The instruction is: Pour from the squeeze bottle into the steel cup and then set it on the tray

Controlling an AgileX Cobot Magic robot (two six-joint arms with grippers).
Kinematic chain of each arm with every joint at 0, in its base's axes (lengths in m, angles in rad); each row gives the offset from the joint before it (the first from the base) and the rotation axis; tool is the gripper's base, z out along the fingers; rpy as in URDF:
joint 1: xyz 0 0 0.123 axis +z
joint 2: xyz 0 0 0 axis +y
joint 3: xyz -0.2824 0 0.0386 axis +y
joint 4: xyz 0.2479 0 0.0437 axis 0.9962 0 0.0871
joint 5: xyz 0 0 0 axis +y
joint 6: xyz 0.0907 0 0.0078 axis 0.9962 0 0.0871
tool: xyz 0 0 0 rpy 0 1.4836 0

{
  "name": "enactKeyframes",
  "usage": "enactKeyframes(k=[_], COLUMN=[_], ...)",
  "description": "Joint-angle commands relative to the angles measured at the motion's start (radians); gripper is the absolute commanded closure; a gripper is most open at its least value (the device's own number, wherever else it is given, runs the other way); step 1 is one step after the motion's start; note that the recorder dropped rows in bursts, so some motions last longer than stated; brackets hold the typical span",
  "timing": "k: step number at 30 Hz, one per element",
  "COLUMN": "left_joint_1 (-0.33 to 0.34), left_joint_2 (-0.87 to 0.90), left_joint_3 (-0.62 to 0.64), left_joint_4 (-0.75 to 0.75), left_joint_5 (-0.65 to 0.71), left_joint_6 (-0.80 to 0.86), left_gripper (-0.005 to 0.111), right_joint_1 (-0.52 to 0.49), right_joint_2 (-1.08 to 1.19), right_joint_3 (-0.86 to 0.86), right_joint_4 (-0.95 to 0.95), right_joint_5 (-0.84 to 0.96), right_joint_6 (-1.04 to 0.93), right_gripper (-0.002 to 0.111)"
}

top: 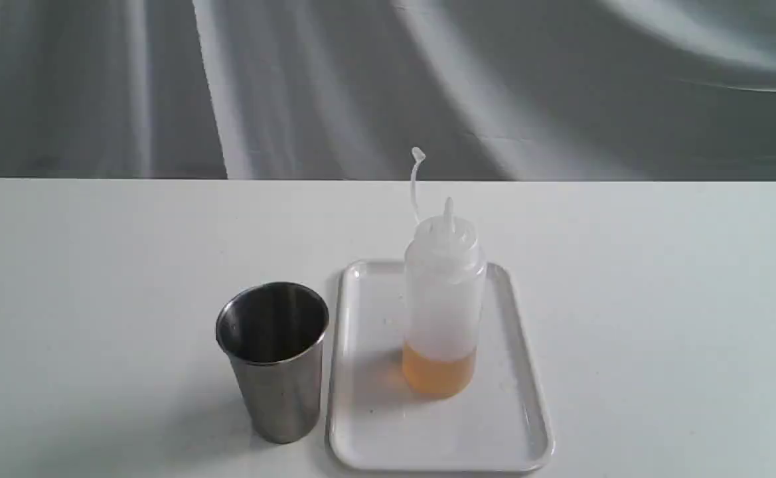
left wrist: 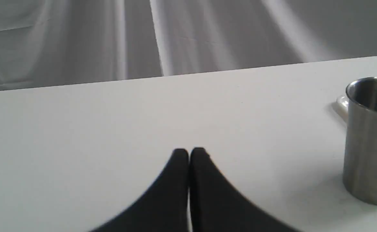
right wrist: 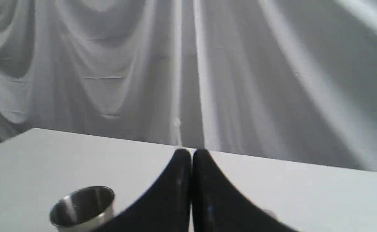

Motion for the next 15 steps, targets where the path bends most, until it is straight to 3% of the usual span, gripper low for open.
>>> enactKeyframes(k=[1,15], left_joint_1=[0.002,0.002], left_joint_2=[-0.003,-0.003], left_joint_3=[0.004,0.004], left_joint_4=[-0.001,-0.001], left_joint_5=[-0.007,-0.007], left_joint_6=[-0.001,-0.001], left_gripper=[0.107,0.107], right_joint_1=[-0.095,-0.495], right_joint_2=[-0.07,-0.391], right_joint_3=[0.006,0.184], right_joint_4=[-0.007,0.001], right_joint_5=[0.137,0.188], right_joint_6=[0.002,0.0], right_gripper=[0.108,0.108])
